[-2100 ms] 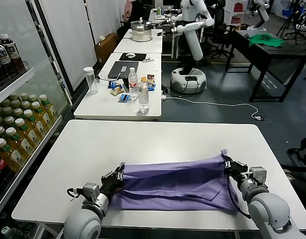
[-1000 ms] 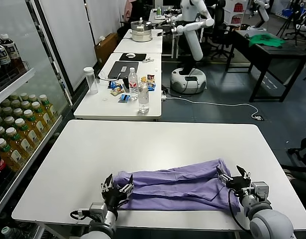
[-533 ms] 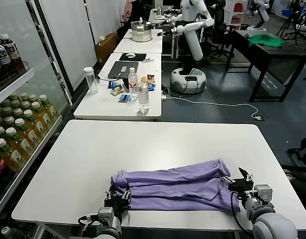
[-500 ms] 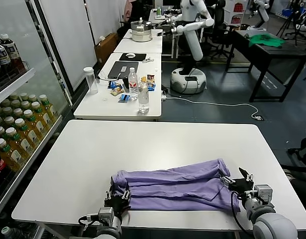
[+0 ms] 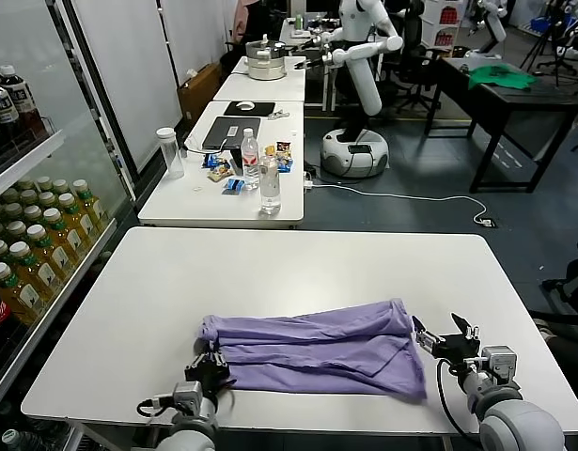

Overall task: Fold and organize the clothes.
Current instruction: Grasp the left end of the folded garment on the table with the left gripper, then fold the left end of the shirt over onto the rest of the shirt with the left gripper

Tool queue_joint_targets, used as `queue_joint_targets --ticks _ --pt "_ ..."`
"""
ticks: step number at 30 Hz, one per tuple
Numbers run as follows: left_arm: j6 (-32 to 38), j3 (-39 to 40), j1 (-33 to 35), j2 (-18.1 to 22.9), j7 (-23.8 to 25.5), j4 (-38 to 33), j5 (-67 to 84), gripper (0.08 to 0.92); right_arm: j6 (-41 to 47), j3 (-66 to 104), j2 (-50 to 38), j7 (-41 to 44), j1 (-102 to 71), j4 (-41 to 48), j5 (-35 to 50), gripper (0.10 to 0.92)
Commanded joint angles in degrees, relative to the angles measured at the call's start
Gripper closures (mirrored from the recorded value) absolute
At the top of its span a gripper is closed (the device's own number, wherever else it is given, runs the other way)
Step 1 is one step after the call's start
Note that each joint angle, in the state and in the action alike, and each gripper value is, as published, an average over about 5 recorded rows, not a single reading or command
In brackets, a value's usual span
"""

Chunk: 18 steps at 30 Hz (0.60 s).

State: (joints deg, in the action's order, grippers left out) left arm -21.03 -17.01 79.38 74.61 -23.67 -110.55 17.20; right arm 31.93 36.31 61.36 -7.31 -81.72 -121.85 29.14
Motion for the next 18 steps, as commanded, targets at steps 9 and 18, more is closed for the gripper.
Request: queue_joint_targets --ticks 9,18 --pt "-0.57 -23.47 -2.65 -17.20 3.47 -9.42 25.19 0.877 -0.04 0.30 0.15 -0.23 -0.43 -0.41 0.43 0.203" --pt "-1.43 -14.17 -1.05 -9.59 6.31 -27.34 41.91 0.877 -0.08 0.44 1.14 -0.37 -1.51 -0.96 -0.33 0.203"
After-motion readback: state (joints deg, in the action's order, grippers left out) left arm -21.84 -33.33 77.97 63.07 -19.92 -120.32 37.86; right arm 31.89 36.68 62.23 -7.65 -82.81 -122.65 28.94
